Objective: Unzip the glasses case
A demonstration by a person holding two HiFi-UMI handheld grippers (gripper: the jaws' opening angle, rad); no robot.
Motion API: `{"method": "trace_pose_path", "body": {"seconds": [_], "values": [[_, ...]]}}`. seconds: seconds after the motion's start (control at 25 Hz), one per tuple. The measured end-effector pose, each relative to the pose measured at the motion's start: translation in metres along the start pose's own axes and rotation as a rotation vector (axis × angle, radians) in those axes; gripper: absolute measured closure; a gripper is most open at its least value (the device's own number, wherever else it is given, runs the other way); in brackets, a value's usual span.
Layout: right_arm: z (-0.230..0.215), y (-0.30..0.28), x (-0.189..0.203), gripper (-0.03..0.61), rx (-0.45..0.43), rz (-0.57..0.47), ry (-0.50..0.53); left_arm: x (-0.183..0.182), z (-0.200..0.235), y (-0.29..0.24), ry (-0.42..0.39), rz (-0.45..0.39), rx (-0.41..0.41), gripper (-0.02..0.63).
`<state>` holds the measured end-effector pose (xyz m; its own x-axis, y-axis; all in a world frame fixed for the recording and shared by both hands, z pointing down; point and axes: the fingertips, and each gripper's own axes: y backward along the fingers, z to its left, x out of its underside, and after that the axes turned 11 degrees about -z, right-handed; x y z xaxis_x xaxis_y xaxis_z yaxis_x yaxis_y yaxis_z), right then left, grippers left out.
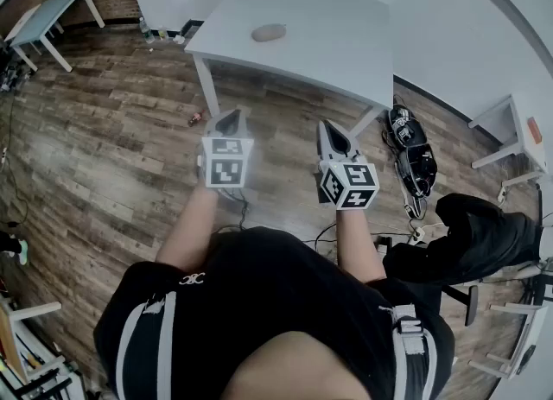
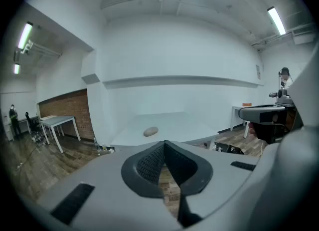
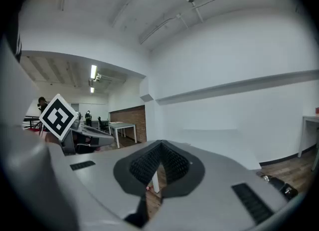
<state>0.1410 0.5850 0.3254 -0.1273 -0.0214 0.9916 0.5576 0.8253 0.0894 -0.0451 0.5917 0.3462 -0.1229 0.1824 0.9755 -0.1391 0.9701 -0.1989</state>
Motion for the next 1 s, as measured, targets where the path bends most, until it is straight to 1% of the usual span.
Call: {"method": "trace_pose_path", "body": {"seconds": [0.16,0.28,0.52,0.8,0.92,1.0], "values": [[-0.007,0.010,-0.002,0.565,0.005,-0.013,0.007,0.008,-0.013,-0.006,-0.011,0.007,0.005,0.609],[-0.018,0.020,0.002,0.565,0.024,0.005,0.021,0.013,-0.026,-0.007,-0.017,0.020,-0.001,0.609],[-0.049,0.045,0.011,0.563,0.053,0.035,0.022,0.012,-0.061,-0.011,-0.034,0.023,0.005,0.609],[-0.071,0.062,0.031,0.563,0.028,0.085,-0.001,0.022,-0.092,-0.009,-0.047,0.043,-0.010,0.609],[-0.073,0.060,0.039,0.563,0.022,0.099,0.001,0.031,-0.095,-0.012,-0.053,0.070,-0.008,0.609],[-0.075,0.057,0.044,0.563,0.021,0.105,0.007,0.033,-0.098,-0.017,-0.058,0.071,0.000,0.609]]}}
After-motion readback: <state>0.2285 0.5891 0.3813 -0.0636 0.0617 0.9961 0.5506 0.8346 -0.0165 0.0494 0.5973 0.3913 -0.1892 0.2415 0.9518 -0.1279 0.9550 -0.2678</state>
